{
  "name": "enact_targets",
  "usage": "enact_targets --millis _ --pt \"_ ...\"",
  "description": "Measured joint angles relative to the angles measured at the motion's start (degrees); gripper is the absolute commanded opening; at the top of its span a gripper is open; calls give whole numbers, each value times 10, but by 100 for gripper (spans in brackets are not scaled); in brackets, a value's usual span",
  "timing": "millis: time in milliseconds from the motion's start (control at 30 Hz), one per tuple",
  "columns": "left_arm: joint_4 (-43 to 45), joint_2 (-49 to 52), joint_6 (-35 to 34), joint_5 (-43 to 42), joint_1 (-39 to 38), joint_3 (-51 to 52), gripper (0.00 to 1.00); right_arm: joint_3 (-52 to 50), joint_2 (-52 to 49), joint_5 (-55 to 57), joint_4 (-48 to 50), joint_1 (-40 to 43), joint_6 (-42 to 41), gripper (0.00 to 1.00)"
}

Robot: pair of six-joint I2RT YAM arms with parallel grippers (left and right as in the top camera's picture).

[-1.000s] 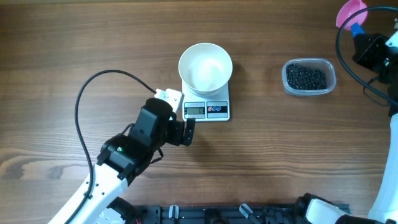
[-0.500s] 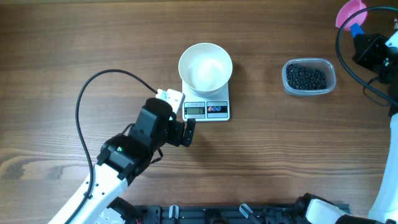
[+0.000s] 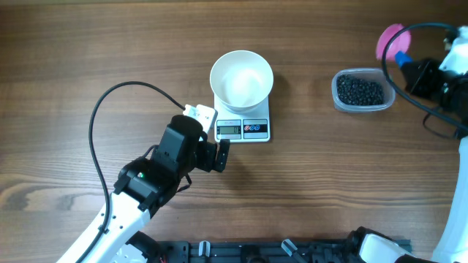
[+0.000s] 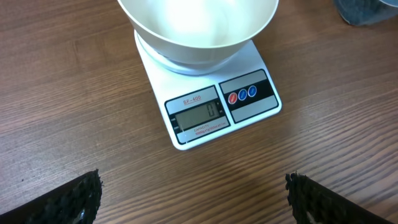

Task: Scoop item into bowl and weigh 150g on scale
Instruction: 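Lower the pink scoop with the right gripper over the bean tub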

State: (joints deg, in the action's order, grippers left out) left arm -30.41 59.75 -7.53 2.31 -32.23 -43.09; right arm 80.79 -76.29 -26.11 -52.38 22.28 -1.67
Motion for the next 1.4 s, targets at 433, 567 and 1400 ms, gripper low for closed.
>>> enact_targets --millis 433,567,1400 --pt "0 0 0 0 0 0 100 -1 0 10 -49 0 20 4" --pt "0 0 0 0 0 0 100 -1 -3 54 -42 0 20 4" --pt "0 0 0 0 0 0 100 -1 -92 93 -54 0 143 4"
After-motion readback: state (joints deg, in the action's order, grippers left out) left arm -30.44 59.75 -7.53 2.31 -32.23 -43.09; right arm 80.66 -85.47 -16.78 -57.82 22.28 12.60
